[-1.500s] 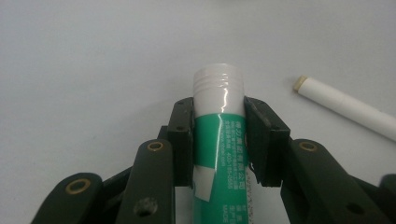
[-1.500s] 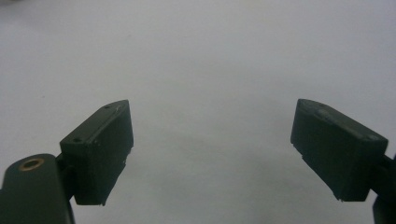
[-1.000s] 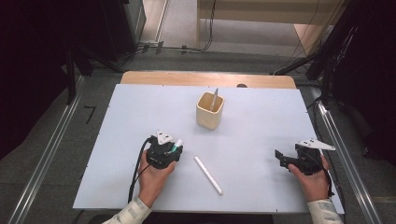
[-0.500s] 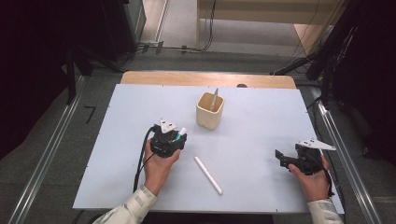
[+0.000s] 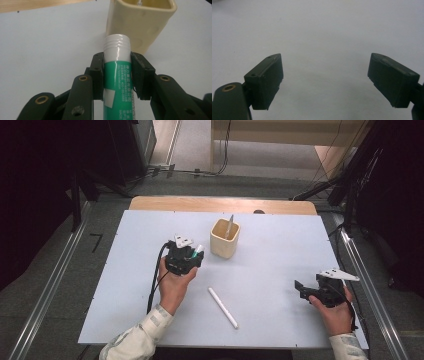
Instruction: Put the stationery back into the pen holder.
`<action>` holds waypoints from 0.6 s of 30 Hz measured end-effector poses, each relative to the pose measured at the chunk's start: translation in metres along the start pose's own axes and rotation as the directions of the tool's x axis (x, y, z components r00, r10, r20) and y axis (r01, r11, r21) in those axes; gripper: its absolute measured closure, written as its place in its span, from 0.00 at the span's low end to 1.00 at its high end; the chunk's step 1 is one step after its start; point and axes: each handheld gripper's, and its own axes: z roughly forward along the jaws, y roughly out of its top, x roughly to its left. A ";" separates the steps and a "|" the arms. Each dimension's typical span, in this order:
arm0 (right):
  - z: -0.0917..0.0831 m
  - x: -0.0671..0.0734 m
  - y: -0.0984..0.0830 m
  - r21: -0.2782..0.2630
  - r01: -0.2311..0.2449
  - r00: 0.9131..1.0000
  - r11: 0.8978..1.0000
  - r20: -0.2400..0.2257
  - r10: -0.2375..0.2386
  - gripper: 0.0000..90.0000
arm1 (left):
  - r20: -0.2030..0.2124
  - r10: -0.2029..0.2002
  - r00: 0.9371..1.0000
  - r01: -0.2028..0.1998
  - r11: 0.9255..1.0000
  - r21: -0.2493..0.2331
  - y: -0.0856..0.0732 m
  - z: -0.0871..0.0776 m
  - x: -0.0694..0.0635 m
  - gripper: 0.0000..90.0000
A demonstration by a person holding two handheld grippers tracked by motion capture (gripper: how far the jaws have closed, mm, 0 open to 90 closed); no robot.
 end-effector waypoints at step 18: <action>0.000 -0.001 0.000 -0.004 0.000 1.000 1.000 -0.004 0.000 0.13 | -0.001 0.034 0.999 -0.034 0.998 -0.052 0.049 0.010 -0.019 0.74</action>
